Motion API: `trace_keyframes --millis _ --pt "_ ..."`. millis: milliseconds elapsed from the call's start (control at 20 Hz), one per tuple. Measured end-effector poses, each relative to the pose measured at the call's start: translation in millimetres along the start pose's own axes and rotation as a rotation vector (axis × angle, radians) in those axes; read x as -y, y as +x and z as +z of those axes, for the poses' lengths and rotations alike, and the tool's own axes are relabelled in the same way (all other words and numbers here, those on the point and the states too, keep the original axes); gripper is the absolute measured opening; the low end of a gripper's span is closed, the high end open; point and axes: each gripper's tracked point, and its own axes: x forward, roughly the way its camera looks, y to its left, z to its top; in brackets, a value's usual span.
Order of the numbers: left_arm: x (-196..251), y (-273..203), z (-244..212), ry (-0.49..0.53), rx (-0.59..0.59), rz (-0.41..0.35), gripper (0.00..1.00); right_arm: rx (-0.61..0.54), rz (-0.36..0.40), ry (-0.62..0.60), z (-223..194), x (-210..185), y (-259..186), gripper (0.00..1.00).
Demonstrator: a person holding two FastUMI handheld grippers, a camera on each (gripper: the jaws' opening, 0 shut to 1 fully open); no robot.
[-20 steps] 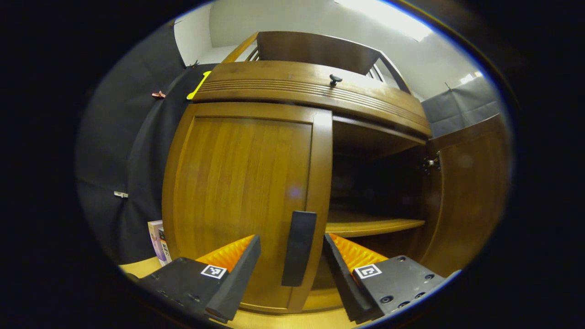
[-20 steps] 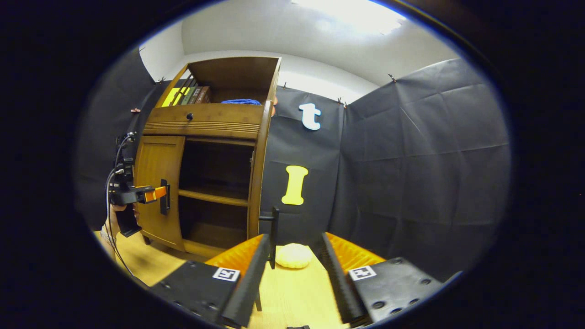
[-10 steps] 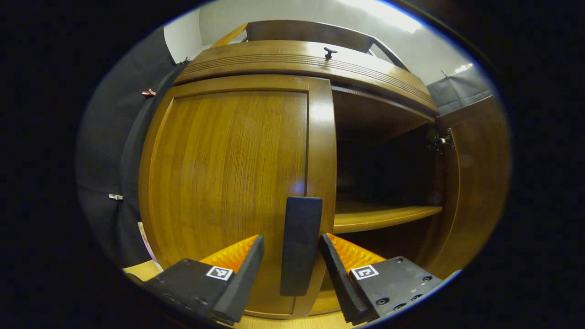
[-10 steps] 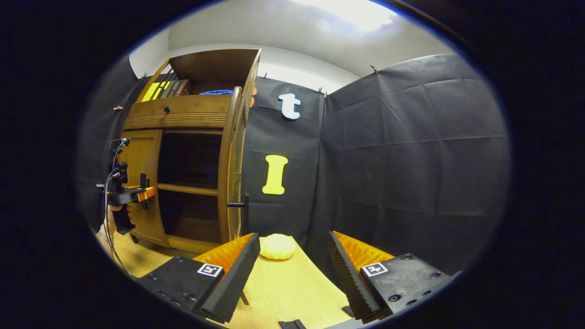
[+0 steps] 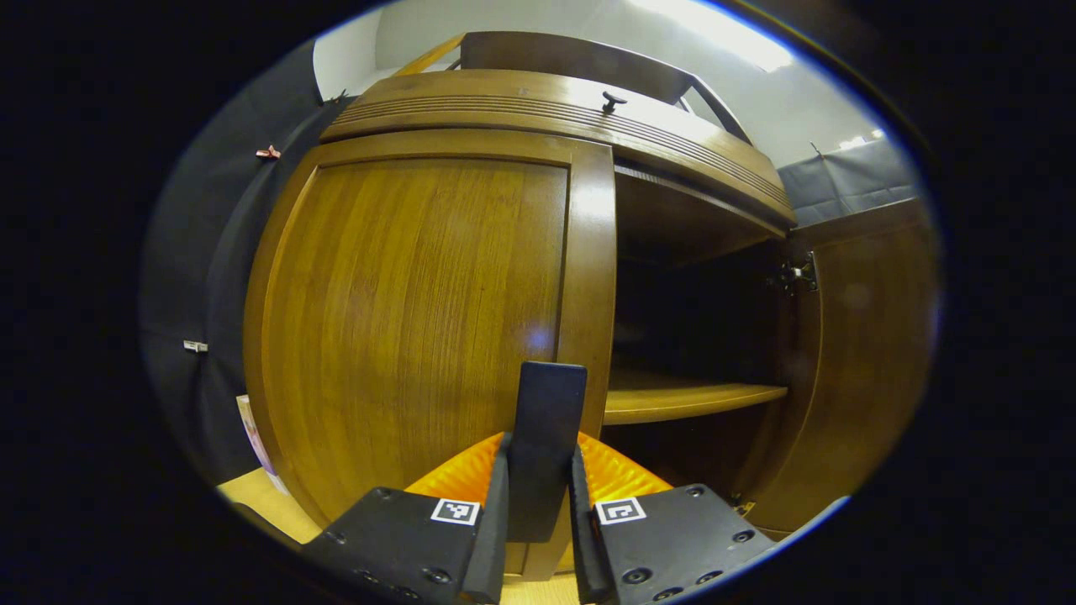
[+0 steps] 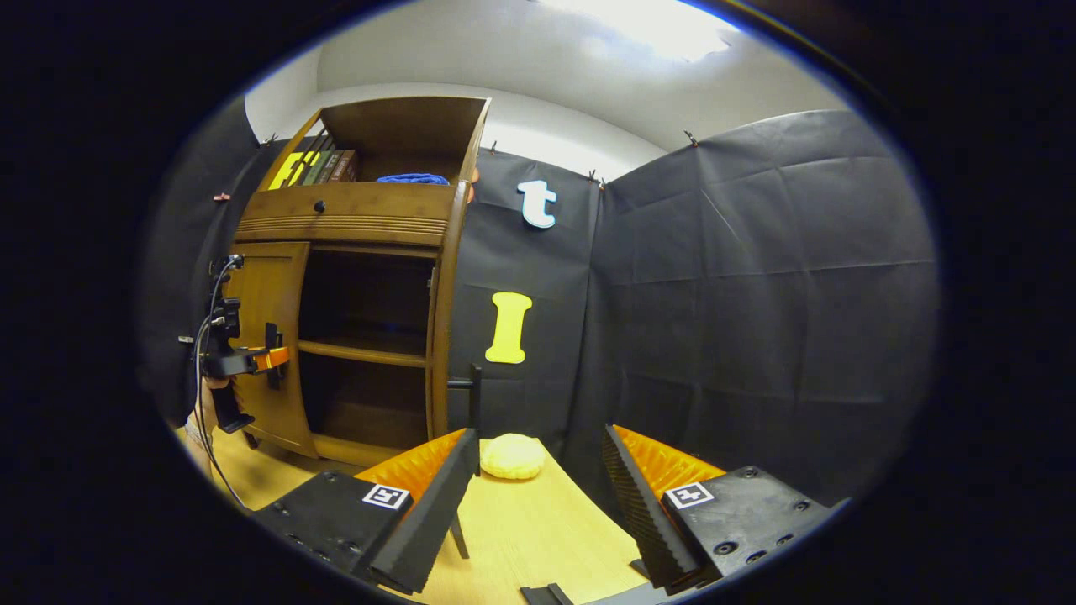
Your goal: Open the right door of the double-door shoe cabinet with the right hand, and open the left door with the left hand.
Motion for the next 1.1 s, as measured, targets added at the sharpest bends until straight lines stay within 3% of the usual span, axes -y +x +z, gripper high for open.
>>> trace_keyframes --millis 200,450,800,1100 --pt "-1 -37 2 -0.058 -0.03 -0.102 0.36 0.004 -0.018 -0.023 4 -8 -10 0.94" --pt "-11 -90 8 -0.145 -0.058 -0.223 0.36 0.018 0.027 -0.029 11 -38 -20 0.94" --pt "-40 -145 14 -0.163 -0.079 -0.231 0.37 0.022 0.121 -0.007 7 -96 -13 0.94" --pt "-67 -180 20 -0.137 -0.083 -0.176 0.36 0.003 0.226 0.017 1 -144 -7 0.95"
